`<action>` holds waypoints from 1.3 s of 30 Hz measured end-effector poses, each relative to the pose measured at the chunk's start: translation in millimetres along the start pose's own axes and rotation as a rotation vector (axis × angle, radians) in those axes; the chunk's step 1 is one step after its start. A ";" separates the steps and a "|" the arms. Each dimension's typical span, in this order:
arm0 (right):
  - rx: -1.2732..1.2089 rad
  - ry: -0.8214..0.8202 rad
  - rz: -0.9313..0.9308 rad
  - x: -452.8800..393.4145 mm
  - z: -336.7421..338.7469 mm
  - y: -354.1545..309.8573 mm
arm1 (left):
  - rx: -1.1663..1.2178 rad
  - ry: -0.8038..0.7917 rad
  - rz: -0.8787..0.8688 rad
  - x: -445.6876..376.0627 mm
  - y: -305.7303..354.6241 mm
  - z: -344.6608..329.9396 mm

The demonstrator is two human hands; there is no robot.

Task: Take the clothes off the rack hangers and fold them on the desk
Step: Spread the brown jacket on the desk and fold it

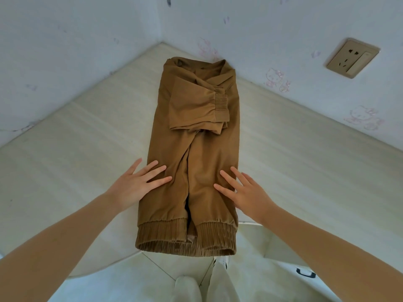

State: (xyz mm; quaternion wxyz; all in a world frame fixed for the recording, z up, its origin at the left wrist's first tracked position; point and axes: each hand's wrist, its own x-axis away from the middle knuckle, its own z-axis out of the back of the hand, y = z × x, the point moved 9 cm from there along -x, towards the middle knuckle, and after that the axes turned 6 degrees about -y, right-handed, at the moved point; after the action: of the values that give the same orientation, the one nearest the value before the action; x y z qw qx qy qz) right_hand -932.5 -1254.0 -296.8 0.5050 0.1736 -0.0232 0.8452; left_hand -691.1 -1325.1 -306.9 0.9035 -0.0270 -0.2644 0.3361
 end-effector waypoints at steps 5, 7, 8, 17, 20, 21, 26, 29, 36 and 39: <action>-0.199 0.015 0.025 -0.8 -4.7 4.5 | 0.153 0.035 0.006 5.1 -0.3 -1.2; -0.318 -0.015 0.044 6.1 -6.8 9.8 | 0.164 -0.007 -0.032 10.8 3.3 -3.9; -0.436 -0.042 0.042 11.5 -6.2 13.0 | 0.174 -0.038 -0.054 14.6 6.5 -4.9; -1.295 -0.314 -0.236 38.2 29.8 46.8 | 1.259 -0.201 0.043 30.0 2.6 33.4; -1.691 -0.247 -0.464 38.7 25.7 61.5 | 1.589 0.002 0.330 20.7 -22.3 47.4; -1.755 -0.252 -0.571 38.8 16.4 64.3 | 1.645 0.015 0.404 18.0 -22.7 44.0; -1.652 -0.377 -0.856 41.3 -16.6 75.7 | 1.783 -0.092 0.613 13.5 -9.8 4.0; -1.591 -0.261 -0.839 37.6 -5.2 82.2 | 1.733 -0.036 0.567 18.1 -6.7 1.3; -1.370 -0.072 -0.741 29.8 -3.3 89.8 | 1.771 -0.065 0.507 38.4 1.9 -19.6; -1.314 -0.027 -0.758 37.9 -5.6 98.4 | 1.805 -0.056 0.522 37.2 2.9 -25.1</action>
State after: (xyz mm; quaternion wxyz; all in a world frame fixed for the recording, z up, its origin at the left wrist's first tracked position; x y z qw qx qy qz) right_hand -1035.1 -1268.8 -276.7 0.7601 -0.1565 -0.4669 0.4240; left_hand -656.8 -1296.5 -312.0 0.4723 0.6335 0.0890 0.6064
